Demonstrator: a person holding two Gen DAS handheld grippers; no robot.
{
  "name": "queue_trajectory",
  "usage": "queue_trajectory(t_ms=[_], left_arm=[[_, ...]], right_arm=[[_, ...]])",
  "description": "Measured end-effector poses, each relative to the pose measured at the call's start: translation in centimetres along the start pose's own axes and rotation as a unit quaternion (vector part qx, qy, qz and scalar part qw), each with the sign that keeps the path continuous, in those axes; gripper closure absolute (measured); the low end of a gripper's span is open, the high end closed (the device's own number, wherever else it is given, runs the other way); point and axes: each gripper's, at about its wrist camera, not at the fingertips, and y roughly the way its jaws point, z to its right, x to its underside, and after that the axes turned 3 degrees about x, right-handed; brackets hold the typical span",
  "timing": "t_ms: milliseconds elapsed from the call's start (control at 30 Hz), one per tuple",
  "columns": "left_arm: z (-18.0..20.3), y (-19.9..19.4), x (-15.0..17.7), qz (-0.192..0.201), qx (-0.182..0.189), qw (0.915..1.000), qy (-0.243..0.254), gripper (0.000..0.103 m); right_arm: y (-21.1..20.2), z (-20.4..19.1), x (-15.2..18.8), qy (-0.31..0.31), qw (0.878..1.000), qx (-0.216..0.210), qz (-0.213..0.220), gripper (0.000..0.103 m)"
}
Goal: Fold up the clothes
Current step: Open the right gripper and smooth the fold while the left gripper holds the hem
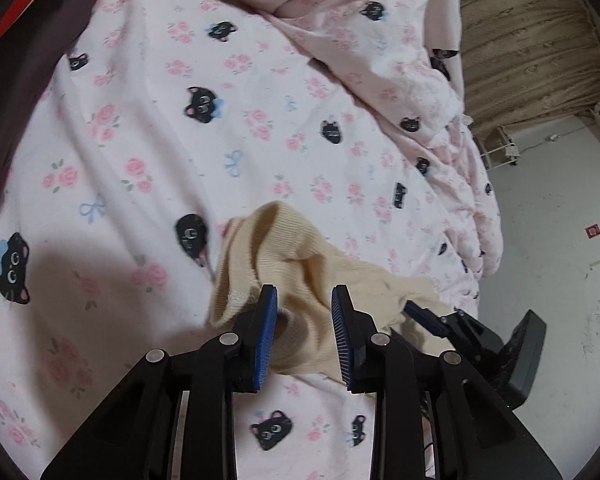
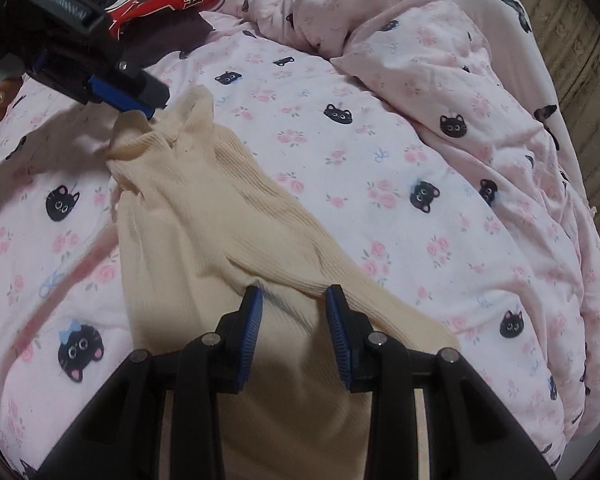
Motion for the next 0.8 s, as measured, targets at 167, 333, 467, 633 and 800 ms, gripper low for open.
queue_trajectory(t_ms=[167,333,467,633,800], left_arm=[[-0.5,-0.4,-0.2,0.002,0.005,1.0000,-0.006,0.079],[-0.3,-0.2,-0.2,0.000,-0.003,1.0000,0.001,0.079],[-0.8,0.3,-0.1,-0.010,-0.006,0.9999,-0.007,0.079],[-1.1,0.6,-0.1,-0.016,-0.011,0.9997,-0.014,0.079],[-1.4,0.7,-0.1,-0.021,-0.013,0.9995,-0.019,0.079]], right_arm=[[-1.1,1.0,-0.9,0.004,1.000,-0.026,0.007,0.069],[-1.6,1.9,-1.1,0.003,0.999,-0.037,-0.001,0.068],[0.2,1.2,-1.3,-0.023,0.999,-0.036,-0.029,0.068],[1.7,1.6,-2.1,-0.019,0.999,-0.035,-0.035,0.068],[2.2,4.8,-3.2,0.037,0.999,-0.002,-0.026,0.068]])
